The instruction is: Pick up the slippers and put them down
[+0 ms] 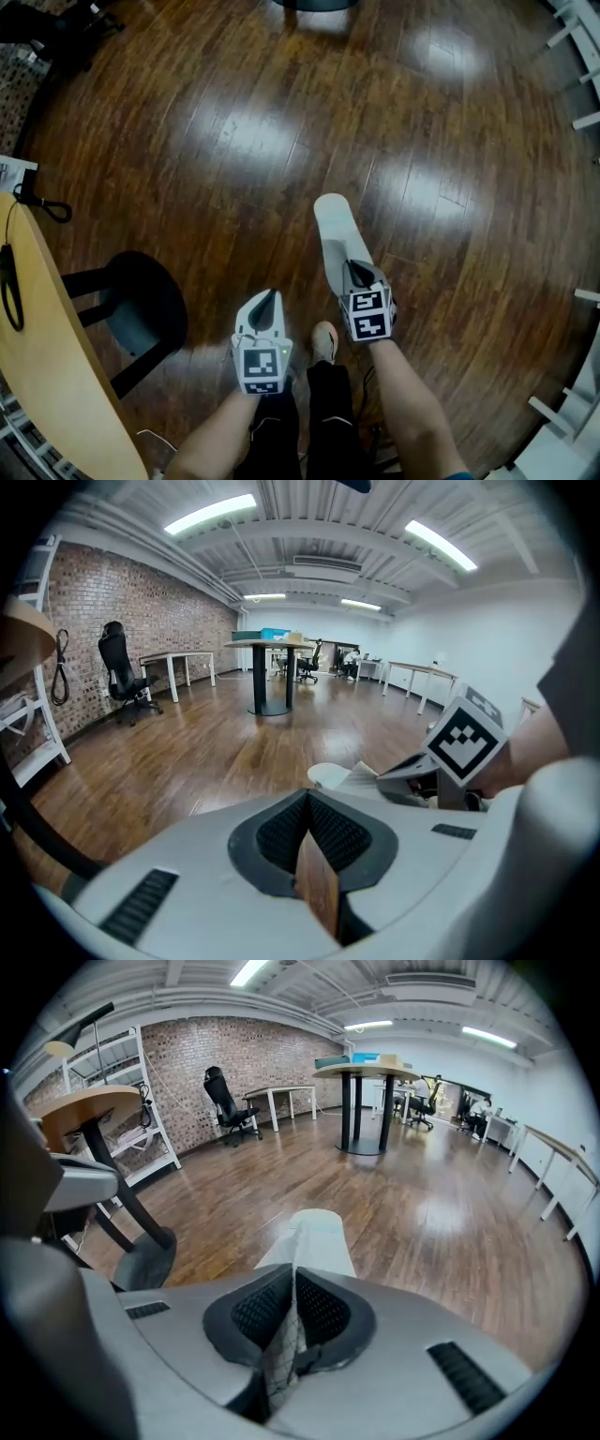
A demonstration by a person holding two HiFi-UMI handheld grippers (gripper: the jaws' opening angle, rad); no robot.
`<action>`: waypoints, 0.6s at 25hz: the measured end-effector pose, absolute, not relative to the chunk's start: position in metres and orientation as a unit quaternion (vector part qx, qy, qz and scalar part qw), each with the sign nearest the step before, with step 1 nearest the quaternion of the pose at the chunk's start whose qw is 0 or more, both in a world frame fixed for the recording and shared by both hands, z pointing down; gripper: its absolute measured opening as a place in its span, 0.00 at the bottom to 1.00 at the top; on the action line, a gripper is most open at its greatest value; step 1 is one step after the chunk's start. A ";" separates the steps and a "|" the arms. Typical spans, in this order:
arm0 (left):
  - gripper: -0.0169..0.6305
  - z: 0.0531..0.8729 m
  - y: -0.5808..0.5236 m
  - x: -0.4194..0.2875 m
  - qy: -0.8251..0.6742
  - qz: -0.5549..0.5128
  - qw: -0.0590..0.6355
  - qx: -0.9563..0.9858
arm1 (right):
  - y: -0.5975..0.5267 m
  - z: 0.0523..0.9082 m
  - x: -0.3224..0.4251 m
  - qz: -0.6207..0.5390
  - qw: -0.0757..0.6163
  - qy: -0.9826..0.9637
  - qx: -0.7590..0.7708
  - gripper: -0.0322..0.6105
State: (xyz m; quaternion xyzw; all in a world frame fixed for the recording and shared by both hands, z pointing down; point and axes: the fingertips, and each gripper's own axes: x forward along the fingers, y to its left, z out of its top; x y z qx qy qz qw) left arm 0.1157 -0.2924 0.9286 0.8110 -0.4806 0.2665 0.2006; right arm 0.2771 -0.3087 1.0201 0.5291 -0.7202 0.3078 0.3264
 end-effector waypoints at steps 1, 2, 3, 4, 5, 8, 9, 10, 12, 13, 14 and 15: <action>0.03 0.939 -0.300 0.118 -0.480 0.267 0.198 0.812 | -0.311 1.028 0.278 0.307 0.326 -0.721 0.529 0.10; 0.03 0.950 -0.305 0.120 -0.478 0.268 0.194 0.813 | -0.311 1.037 0.279 0.306 0.326 -0.721 0.529 0.10; 0.03 0.961 -0.310 0.123 -0.477 0.268 0.192 0.815 | -0.311 1.048 0.280 0.306 0.326 -0.722 0.528 0.10; 0.03 0.971 -0.313 0.126 -0.476 0.268 0.189 0.816 | -0.310 1.059 0.281 0.306 0.326 -0.722 0.528 0.10; 0.03 0.981 -0.315 0.129 -0.474 0.267 0.186 0.818 | -0.309 1.072 0.283 0.306 0.326 -0.721 0.529 0.10; 0.03 1.012 -0.322 0.133 -0.467 0.268 0.174 0.824 | -0.310 1.114 0.285 0.310 0.325 -0.717 0.533 0.10; 0.03 1.023 -0.324 0.132 -0.466 0.271 0.170 0.825 | -0.312 1.129 0.285 0.310 0.324 -0.716 0.535 0.10; 0.03 1.034 -0.327 0.131 -0.465 0.273 0.166 0.826 | -0.315 1.144 0.284 0.310 0.323 -0.715 0.537 0.10; 0.03 1.054 -0.331 0.130 -0.466 0.274 0.161 0.826 | -0.322 1.172 0.286 0.309 0.321 -0.714 0.540 0.10; 0.03 1.062 -0.332 0.131 -0.467 0.273 0.161 0.826 | -0.325 1.185 0.288 0.308 0.321 -0.713 0.541 0.10; 0.03 1.070 -0.333 0.131 -0.468 0.271 0.161 0.826 | -0.327 1.197 0.291 0.308 0.322 -0.712 0.542 0.10; 0.03 1.077 -0.334 0.131 -0.469 0.270 0.160 0.825 | -0.329 1.208 0.293 0.310 0.322 -0.711 0.543 0.10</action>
